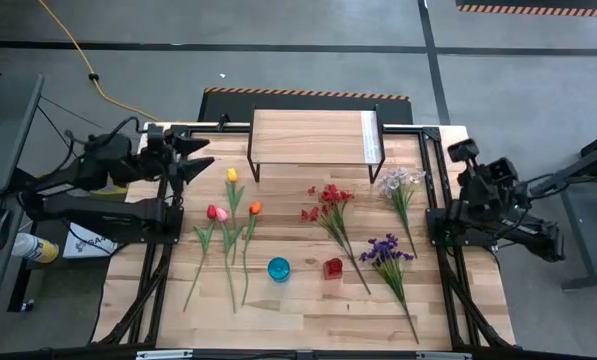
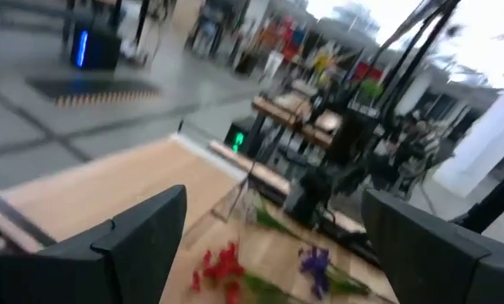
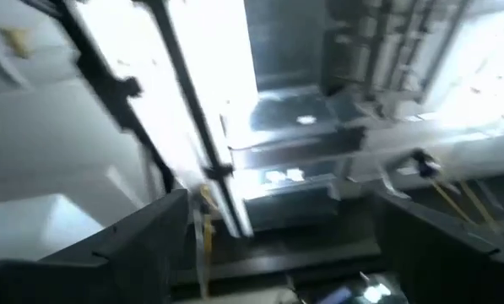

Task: Pick and place flowers into a vace then onto a shelf
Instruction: Put the red tulip into the blue transparent vase

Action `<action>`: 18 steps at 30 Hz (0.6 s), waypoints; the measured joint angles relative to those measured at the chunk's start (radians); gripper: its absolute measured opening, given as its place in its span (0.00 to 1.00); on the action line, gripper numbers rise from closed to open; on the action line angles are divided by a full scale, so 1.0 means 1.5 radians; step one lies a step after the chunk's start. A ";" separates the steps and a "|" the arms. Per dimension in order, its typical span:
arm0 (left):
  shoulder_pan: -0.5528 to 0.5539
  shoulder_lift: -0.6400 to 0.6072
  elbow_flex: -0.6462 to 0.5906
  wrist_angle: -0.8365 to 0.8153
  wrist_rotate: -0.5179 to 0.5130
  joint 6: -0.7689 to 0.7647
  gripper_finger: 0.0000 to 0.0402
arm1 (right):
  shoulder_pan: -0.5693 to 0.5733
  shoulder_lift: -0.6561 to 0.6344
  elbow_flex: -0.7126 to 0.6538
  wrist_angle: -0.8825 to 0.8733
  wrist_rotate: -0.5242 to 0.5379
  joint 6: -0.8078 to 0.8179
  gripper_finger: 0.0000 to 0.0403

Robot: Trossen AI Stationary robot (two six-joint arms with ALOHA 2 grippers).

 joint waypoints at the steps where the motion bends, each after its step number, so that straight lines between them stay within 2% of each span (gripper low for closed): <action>1: 0.000 0.019 0.027 -0.032 0.000 -0.021 0.96 | 0.000 0.013 0.030 -0.038 0.001 -0.014 0.88; 9: 0.000 0.144 0.194 -0.374 0.000 -0.242 0.96 | 0.000 0.167 0.302 -0.310 -0.040 -0.133 0.88; 12: 0.000 0.171 0.213 -0.466 0.000 -0.318 0.96 | 0.000 0.233 0.394 -0.388 -0.060 -0.154 0.88; 18: 0.000 0.212 0.213 -0.575 0.016 -0.410 0.96 | 0.000 0.344 0.525 -0.495 -0.071 -0.176 0.88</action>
